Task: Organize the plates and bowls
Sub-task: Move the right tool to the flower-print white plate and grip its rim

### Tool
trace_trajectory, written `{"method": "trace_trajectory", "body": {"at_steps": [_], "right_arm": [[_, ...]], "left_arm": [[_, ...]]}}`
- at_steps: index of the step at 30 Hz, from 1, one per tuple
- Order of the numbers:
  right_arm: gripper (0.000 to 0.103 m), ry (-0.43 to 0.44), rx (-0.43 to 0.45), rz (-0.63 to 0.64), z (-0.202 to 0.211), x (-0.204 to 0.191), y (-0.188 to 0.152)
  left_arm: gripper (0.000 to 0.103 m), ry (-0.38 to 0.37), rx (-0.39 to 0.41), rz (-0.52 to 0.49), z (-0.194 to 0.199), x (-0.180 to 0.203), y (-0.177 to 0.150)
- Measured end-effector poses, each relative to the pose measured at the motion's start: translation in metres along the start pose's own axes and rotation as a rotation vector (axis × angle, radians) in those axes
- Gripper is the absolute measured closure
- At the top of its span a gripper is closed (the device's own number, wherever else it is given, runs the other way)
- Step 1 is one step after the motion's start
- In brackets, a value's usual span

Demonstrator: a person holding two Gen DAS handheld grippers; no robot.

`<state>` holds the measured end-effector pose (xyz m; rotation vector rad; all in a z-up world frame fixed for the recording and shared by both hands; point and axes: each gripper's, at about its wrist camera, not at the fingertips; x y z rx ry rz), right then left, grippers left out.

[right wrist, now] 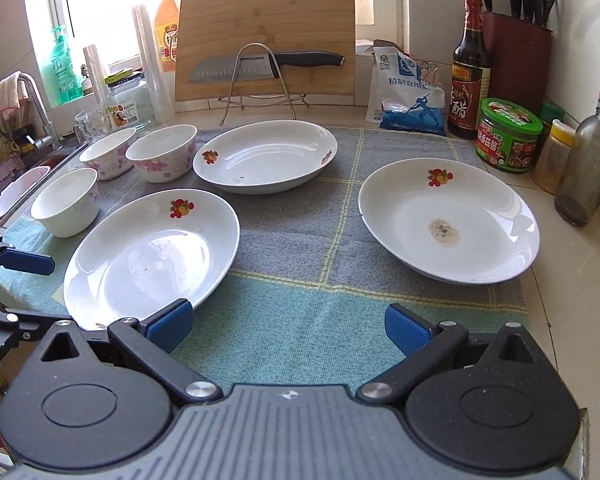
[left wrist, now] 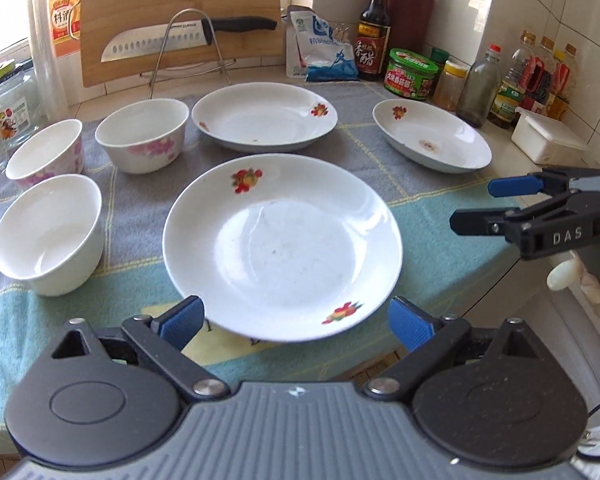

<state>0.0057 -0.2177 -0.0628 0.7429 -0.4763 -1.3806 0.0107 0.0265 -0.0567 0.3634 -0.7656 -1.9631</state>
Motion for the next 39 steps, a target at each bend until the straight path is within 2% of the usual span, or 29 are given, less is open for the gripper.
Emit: {"method": "trace_trajectory", "body": {"at_steps": [5,16,22,27,34,39], "right_arm": [[0.000,0.029,-0.030,0.009,-0.011,-0.009,0.005],[0.000,0.113,-0.125,0.011,-0.045,-0.031,0.015],[0.000,0.144,-0.172,0.040,-0.069,-0.049,0.024],[0.000,0.167,-0.204,-0.002,-0.088,-0.053,0.030],[0.000,0.172,-0.200,-0.094,-0.097,-0.048,0.039],[0.000,0.169,-0.244,-0.072,-0.105,-0.051,0.048]], "left_arm": [[0.005,0.034,-0.037,-0.052,-0.007,-0.011,-0.012],[0.005,-0.018,-0.069,-0.152,-0.038,-0.032,-0.010],[0.000,-0.078,-0.033,-0.226,-0.046,-0.038,-0.008],[0.000,-0.121,-0.010,-0.273,-0.046,-0.041,-0.008],[0.000,-0.176,0.043,-0.321,-0.048,-0.048,-0.011],[0.000,-0.204,0.080,-0.344,-0.048,-0.051,-0.013]]}}
Point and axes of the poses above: each gripper's, at about its wrist camera, not at the fingertips, and z roughly against the way its jaws point, x to its right, y to its top, and after that the axes turned 1 degree about -z, right-handed
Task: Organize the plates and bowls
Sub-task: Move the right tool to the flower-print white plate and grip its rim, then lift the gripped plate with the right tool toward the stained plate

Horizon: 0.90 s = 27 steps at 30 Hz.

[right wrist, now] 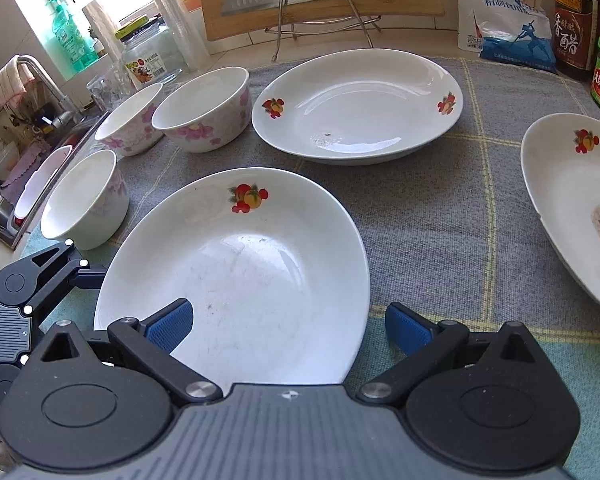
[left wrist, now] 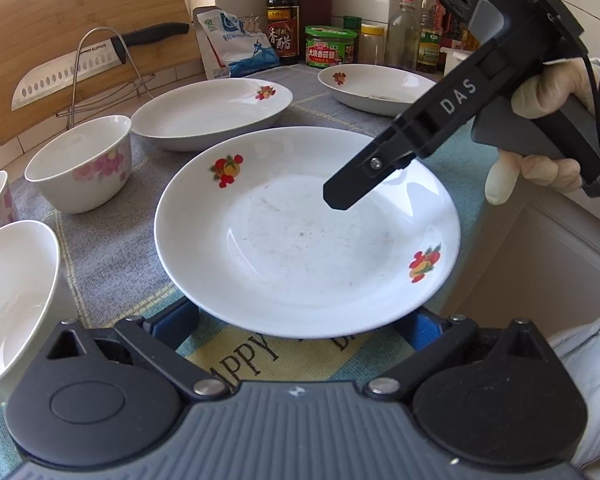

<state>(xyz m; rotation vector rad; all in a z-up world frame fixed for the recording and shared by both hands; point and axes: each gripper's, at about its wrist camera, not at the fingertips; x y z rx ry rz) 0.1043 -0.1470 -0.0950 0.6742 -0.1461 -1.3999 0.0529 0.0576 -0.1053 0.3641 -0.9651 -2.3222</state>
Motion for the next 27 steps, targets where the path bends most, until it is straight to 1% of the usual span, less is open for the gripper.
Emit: {"method": "trace_trajectory", "body": {"at_steps": [4,7,10,15,18,22,27], "right_arm": [[0.000,-0.003,-0.042,0.044,-0.007,-0.004,0.009],[0.000,0.037,-0.077,0.036,-0.010,0.000,0.019],[0.000,0.094,-0.117,0.021,-0.014,0.004,0.029],[0.000,0.171,-0.186,0.059,-0.019,0.005,0.041],[0.000,0.198,-0.218,0.062,-0.021,0.008,0.047],[0.000,0.235,-0.243,0.038,-0.022,0.014,0.051],[0.000,0.246,-0.260,0.029,-0.023,0.014,0.052]], "left_arm": [[0.000,-0.017,0.019,-0.018,0.000,-0.001,-0.001],[0.000,-0.026,0.028,-0.027,0.000,-0.002,-0.001],[0.000,-0.036,0.033,-0.037,-0.001,-0.003,-0.001],[0.000,-0.056,0.027,-0.060,-0.003,-0.005,0.001],[0.000,-0.061,0.017,-0.068,-0.004,-0.005,0.003],[0.000,-0.064,0.012,-0.068,-0.005,-0.006,0.004],[0.001,-0.068,-0.003,-0.072,-0.006,-0.007,0.007]]}}
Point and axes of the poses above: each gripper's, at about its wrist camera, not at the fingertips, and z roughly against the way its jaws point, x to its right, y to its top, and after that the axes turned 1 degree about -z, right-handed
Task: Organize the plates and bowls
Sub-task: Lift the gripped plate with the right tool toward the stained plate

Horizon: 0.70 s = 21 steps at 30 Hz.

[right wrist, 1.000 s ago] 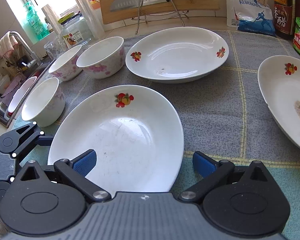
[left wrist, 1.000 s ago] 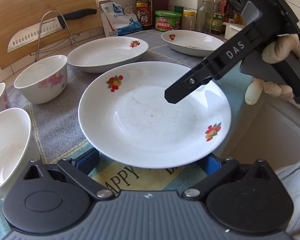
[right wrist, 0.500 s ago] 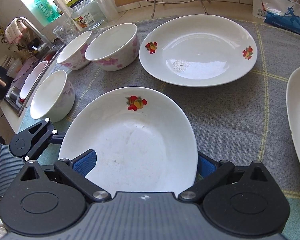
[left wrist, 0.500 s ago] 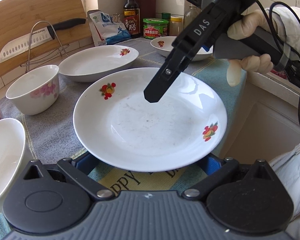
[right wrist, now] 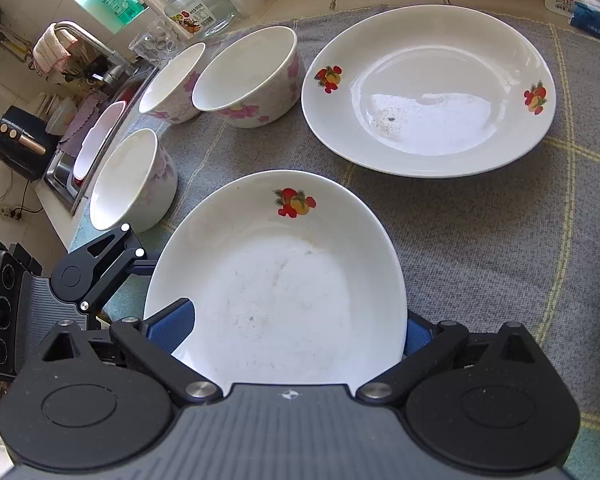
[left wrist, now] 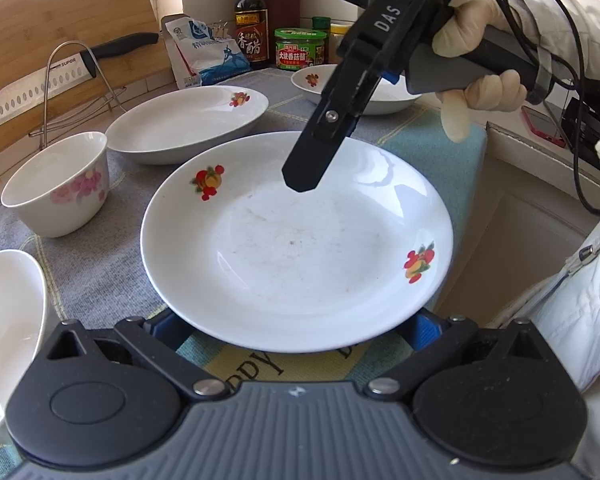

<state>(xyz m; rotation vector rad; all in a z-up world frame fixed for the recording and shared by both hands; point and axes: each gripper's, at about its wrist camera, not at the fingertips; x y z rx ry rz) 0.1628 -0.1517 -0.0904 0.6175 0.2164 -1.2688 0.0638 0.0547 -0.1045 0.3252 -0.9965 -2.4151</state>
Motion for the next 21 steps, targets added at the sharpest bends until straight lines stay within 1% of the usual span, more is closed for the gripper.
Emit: {"method": "trace_trajectory", "body": {"at_steps": [10,14,21], "right_arm": [[0.000,0.003,0.005,-0.009,0.003,0.000,-0.001],[0.000,0.007,0.010,-0.005,0.009,0.001,0.000],[0.000,0.009,0.031,0.004,0.026,0.006,0.002]], "left_arm": [[0.002,0.004,-0.028,-0.017,0.002,0.002,0.007],[0.002,-0.016,-0.033,0.011,0.004,0.000,0.013],[0.003,-0.015,-0.031,0.000,0.004,0.007,0.030]]}}
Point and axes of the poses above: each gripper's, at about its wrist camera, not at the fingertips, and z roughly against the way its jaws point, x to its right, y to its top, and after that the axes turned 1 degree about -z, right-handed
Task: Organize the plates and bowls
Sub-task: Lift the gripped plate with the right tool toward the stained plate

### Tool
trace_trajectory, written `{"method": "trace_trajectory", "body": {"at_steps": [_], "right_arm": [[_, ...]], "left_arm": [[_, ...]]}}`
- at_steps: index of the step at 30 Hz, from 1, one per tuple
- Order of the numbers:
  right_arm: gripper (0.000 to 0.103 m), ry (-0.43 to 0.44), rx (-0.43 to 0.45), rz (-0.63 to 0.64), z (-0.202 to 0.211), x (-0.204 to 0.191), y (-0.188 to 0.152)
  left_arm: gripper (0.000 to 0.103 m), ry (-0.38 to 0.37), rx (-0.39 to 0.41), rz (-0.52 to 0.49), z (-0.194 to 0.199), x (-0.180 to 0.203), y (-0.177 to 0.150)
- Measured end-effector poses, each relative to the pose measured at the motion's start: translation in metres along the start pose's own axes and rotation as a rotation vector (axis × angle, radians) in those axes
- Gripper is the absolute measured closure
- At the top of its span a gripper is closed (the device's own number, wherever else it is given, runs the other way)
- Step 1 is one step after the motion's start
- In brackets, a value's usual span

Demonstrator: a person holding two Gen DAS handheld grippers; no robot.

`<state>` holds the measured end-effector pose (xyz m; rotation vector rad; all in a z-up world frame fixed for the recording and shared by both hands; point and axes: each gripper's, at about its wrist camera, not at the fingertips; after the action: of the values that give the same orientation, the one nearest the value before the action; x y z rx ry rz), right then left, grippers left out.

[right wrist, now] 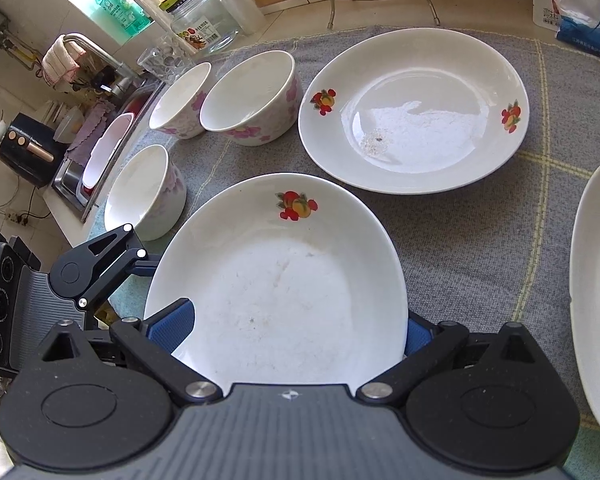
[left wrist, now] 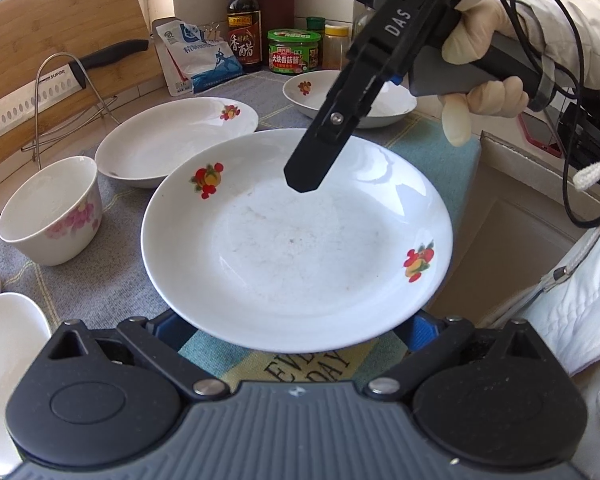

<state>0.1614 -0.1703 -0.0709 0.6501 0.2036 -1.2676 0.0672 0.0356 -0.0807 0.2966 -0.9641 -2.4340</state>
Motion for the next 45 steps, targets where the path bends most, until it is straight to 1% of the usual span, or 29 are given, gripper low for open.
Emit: {"method": "trace_trajectory", "body": {"at_steps": [7,22,33,45], "right_arm": [[0.000,-0.005,0.033,0.009,0.025,0.013,0.003],[0.000,-0.019,0.075,0.014,0.066,0.054,0.003],[0.000,-0.028,0.092,0.009,0.088,0.097,0.007],[0.000,-0.056,0.119,-0.029,0.110,0.147,0.008]], "left_arm": [[0.003,0.000,0.015,-0.010,-0.007,0.013,0.021],[0.003,-0.009,0.018,-0.021,-0.037,0.024,0.066],[0.003,-0.016,0.012,-0.023,-0.072,0.035,0.102],[0.003,-0.053,0.010,-0.029,-0.112,0.045,0.137]]}}
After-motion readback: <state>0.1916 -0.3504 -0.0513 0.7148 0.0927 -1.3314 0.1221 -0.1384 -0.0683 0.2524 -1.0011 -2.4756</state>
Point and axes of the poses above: each gripper's, at about its wrist camera, not at the fingertips, and z roughly against the way its jaws point, x to its right, y to its top, and after that the axes turned 1 degree about -z, right-handed
